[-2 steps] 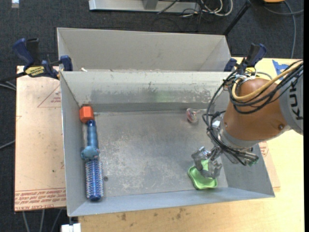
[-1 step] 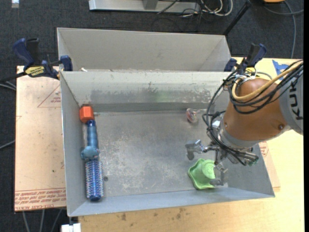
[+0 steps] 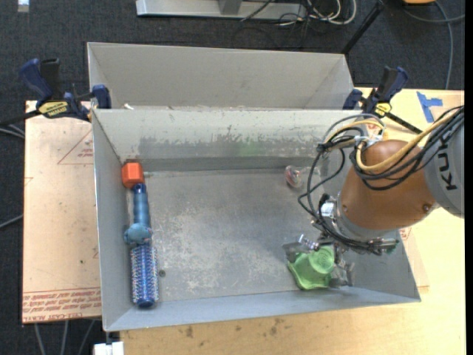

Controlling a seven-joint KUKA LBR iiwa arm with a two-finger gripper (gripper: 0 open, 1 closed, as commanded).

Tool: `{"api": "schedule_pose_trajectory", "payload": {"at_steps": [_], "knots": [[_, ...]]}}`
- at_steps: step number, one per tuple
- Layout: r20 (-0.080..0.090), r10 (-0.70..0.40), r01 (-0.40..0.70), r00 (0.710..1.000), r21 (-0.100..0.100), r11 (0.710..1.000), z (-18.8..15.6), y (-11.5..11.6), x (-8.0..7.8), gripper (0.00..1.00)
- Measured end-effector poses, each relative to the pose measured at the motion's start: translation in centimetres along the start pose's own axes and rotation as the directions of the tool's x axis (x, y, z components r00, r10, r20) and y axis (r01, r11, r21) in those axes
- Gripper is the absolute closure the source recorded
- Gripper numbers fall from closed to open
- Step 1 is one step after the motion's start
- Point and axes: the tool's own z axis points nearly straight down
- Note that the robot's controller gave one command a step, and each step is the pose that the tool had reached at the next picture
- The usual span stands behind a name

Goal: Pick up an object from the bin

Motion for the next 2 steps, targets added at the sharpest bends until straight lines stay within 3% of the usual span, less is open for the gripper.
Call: {"api": "schedule_pose_trajectory", "payload": {"at_steps": [1,2], "knots": [[0.002,0.000,0.000,1.000,0.002,1.000,-0.11,-0.03,-0.08,1.00],[0.002,0.000,0.000,1.000,0.002,1.000,-0.11,-0.03,-0.08,0.00]]}}
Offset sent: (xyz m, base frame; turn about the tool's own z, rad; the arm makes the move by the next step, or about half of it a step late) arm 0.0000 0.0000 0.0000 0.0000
